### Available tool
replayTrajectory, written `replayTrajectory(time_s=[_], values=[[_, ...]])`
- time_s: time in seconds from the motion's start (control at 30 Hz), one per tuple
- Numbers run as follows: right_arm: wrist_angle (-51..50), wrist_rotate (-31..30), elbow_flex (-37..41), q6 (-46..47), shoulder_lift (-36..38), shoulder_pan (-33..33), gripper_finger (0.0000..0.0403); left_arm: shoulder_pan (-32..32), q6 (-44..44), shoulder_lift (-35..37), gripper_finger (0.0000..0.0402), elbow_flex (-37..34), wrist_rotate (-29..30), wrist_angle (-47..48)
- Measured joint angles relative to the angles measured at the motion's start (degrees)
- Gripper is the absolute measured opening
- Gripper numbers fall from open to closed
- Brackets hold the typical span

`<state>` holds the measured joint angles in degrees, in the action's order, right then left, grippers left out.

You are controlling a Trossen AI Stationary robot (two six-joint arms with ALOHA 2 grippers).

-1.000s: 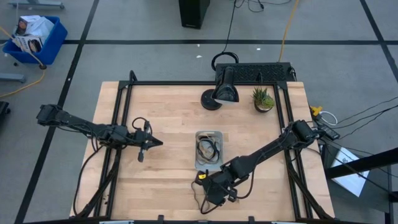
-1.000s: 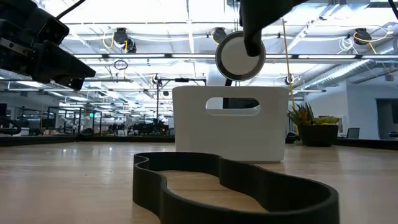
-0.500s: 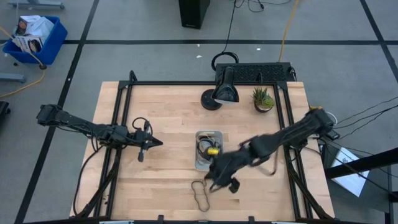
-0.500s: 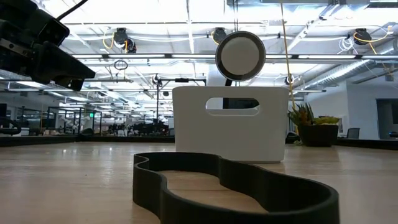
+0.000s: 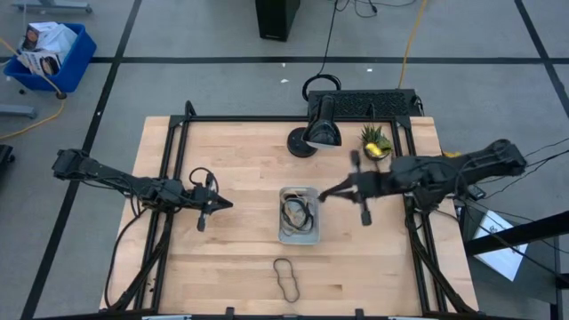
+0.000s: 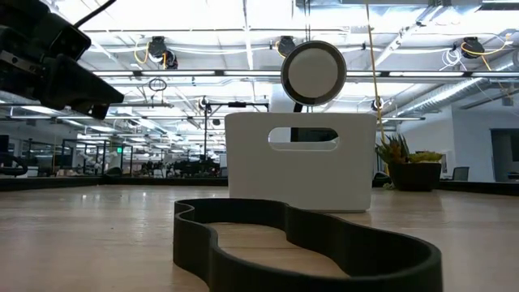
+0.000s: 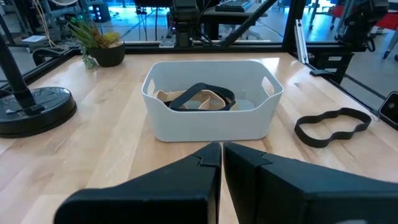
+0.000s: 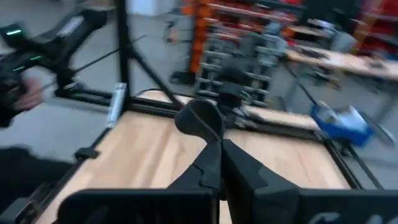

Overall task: Pick and place rubber bands into bin
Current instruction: Put the black rubber band into the gray container

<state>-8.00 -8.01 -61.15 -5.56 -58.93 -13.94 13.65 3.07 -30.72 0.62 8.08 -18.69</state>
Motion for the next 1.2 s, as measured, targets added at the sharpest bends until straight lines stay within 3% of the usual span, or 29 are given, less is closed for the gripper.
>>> replayTrajectory(time_s=[0.17,0.33,0.67,0.8,0.93,1.1,1.2], values=[[3.79,-5.20,12.94,6.09,11.60,1.58,0.0000,0.00,0.00,-0.02,0.0026,0.00,0.01,0.58],[13.91,-5.55,26.26,7.77,20.15,1.56,0.0000,-0.01,-0.02,0.00,0.0026,0.00,0.02,0.56],[34.42,-8.72,43.83,7.24,27.06,1.61,0.0000,0.00,-0.02,-0.01,0.0026,0.00,0.61,0.56],[45.43,-9.93,47.75,7.72,25.35,1.63,0.0000,-0.02,-0.02,-0.01,0.0026,0.00,1.20,0.56],[50.34,-8.32,47.16,6.50,19.76,1.61,0.0000,0.00,-0.31,-0.02,0.0026,0.00,2.20,0.56],[51.50,-4.02,40.05,4.49,7.43,1.88,0.0000,-0.02,-0.33,-0.02,0.0026,0.00,2.62,0.49],[43.26,-1.08,31.36,3.67,-0.51,2.24,0.0000,-0.04,-0.53,-0.02,0.0026,0.00,2.64,0.43]])
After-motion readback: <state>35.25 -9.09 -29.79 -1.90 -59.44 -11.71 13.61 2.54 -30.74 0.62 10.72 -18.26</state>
